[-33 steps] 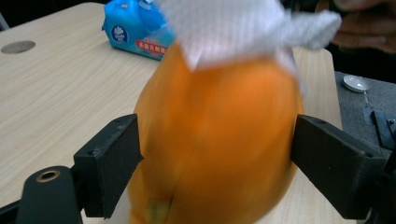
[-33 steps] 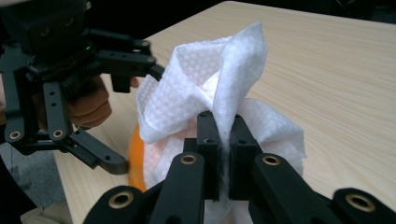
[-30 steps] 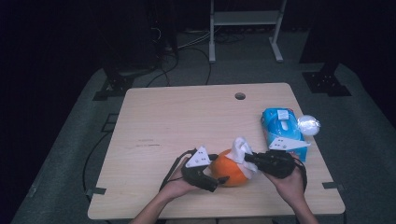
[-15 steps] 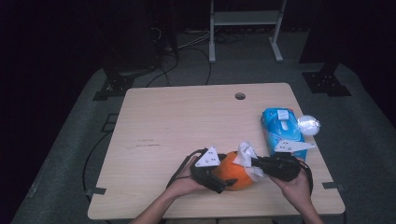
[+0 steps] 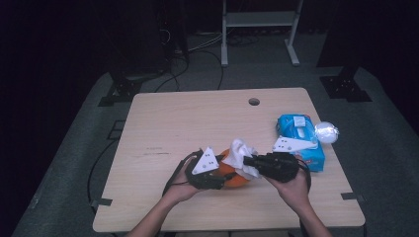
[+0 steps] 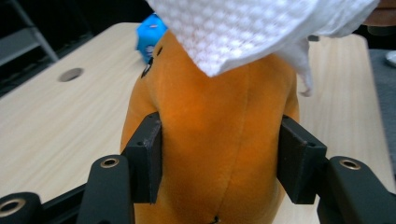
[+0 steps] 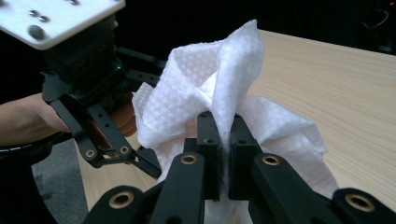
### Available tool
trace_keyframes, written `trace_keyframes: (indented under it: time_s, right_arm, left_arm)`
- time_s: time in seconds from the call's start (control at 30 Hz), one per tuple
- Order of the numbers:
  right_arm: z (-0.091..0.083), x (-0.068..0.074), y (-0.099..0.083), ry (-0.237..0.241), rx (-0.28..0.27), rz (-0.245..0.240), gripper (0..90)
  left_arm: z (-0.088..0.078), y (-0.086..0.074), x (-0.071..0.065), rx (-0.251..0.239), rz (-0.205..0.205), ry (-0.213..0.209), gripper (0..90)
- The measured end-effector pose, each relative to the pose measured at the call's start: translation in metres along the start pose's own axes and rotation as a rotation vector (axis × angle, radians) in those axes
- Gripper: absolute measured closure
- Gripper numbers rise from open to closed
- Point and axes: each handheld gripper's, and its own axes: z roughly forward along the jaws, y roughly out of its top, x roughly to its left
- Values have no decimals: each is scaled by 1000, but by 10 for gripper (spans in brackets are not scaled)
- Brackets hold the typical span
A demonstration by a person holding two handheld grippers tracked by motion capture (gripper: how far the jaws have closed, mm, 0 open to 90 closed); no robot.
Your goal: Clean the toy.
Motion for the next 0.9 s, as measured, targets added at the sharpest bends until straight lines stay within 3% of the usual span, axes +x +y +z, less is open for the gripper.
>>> trace_keyframes:
  time_s: [0.07, 0.17, 0.2, 0.23, 0.27, 0.37, 0.53, 0.63, 0.77, 0.9]
  right_arm:
    - [8, -5, 0, 1, 23, 7, 853]
    - [22, -22, -10, -54, 108, 36, 853]
    - [26, -27, -15, -49, 130, 56, 853]
    - [30, -30, -20, -49, 144, 69, 853]
    - [33, -31, -23, -42, 148, 83, 853]
    - [35, -30, -26, -34, 130, 100, 853]
    - [24, -24, -20, -35, 73, 105, 853]
    - [24, -21, -21, -27, 76, 113, 852]
    - [30, -20, -32, -7, 149, 117, 850]
    - [27, -20, -47, 56, 162, 157, 849]
  left_arm:
    - [-5, -4, 2, 20, 6, 23, 411]
    - [-7, -11, 4, 45, -3, 39, 412]
    - [-3, -21, 5, 76, -22, 38, 411]
    - [-2, -25, 4, 67, -36, 32, 408]
    - [-1, -27, 2, 54, -54, 29, 404]
    - [-1, -28, -3, 50, -58, 41, 387]
    - [-2, -30, -13, 63, -59, 29, 360]
    - [-3, -29, -21, 70, -57, -10, 349]
    - [-12, -21, -22, 55, -147, -158, 293]
    - [-15, -12, -16, 60, -136, -175, 237]
